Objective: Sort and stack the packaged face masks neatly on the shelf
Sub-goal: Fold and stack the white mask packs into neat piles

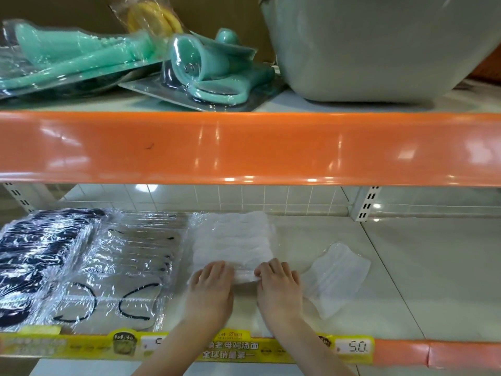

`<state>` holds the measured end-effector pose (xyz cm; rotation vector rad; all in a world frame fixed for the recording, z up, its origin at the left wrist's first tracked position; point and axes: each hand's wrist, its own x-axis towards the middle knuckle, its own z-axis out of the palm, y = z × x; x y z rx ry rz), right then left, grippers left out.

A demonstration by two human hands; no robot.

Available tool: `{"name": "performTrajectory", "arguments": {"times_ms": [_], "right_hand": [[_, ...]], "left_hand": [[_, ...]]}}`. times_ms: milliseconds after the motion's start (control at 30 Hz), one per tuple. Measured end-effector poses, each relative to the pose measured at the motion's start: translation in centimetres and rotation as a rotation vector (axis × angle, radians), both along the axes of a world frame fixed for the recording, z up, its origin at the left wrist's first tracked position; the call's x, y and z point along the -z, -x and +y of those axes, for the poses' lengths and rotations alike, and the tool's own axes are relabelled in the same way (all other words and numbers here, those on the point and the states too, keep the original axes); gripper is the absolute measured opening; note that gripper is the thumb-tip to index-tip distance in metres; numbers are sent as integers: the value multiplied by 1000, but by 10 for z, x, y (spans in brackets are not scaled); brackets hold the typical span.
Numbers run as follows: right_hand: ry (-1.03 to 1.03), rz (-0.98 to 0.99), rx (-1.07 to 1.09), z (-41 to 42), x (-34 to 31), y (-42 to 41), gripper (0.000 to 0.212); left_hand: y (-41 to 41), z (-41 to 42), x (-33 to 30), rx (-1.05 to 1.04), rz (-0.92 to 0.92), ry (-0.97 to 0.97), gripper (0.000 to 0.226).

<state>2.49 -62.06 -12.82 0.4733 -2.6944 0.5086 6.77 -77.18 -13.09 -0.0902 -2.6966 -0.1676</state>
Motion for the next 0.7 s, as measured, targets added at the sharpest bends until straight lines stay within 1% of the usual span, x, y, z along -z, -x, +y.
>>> {"name": "performTrajectory", "arguments": {"times_ms": [100, 233, 333, 500, 533, 600, 633, 700], "right_hand": [[-13, -24, 14, 0, 3, -1, 37], [-2, 10, -67, 1, 4, -3, 30], [26, 33, -113, 0, 5, -4, 26], [69, 8, -170, 1, 5, -5, 25], [66, 12, -182, 0, 5, -5, 22], [57, 45, -204, 0, 6, -6, 9], [60, 49, -208, -1, 5, -7, 10], [45, 28, -209, -2, 2, -8, 25]], "left_hand": [[0, 2, 0, -30, -74, 30, 34], [-2, 4, 0, -95, -202, 39, 45], [-4, 5, -1, -107, -233, 31, 48], [-5, 6, 1, -155, -208, -15, 46], [-5, 6, 2, -160, -193, -26, 46], [-5, 6, 2, -172, -162, -40, 47], [-4, 7, 2, -177, -145, -45, 48], [-4, 7, 3, -186, -122, -47, 48]]}}
